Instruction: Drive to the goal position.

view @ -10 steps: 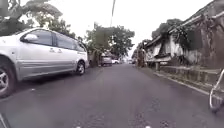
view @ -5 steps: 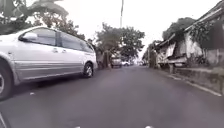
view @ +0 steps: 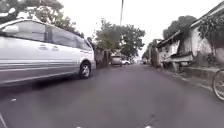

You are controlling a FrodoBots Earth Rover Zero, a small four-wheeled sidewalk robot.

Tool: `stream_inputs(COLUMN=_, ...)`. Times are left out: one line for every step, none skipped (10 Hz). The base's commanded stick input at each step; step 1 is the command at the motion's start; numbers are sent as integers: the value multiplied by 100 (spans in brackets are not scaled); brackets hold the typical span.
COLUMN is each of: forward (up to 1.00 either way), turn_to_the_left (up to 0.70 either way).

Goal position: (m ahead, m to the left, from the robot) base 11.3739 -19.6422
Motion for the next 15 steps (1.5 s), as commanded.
stream_inputs(forward=100, turn_to_the_left=0)
stream_inputs(forward=100, turn_to_the_left=0)
stream_inputs(forward=100, turn_to_the_left=0)
stream_inputs(forward=100, turn_to_the_left=0)
stream_inputs(forward=100, turn_to_the_left=0)
stream_inputs(forward=100, turn_to_the_left=0)
stream_inputs(forward=100, turn_to_the_left=0)
stream_inputs(forward=100, turn_to_the_left=0)
stream_inputs(forward=100, turn_to_the_left=0)
stream_inputs(forward=100, turn_to_the_left=0)
stream_inputs(forward=100, turn_to_the_left=0)
stream_inputs(forward=100, turn_to_the_left=0)
stream_inputs(forward=100, turn_to_the_left=0)
stream_inputs(forward=100, turn_to_the_left=-4)
stream_inputs(forward=100, turn_to_the_left=-17)
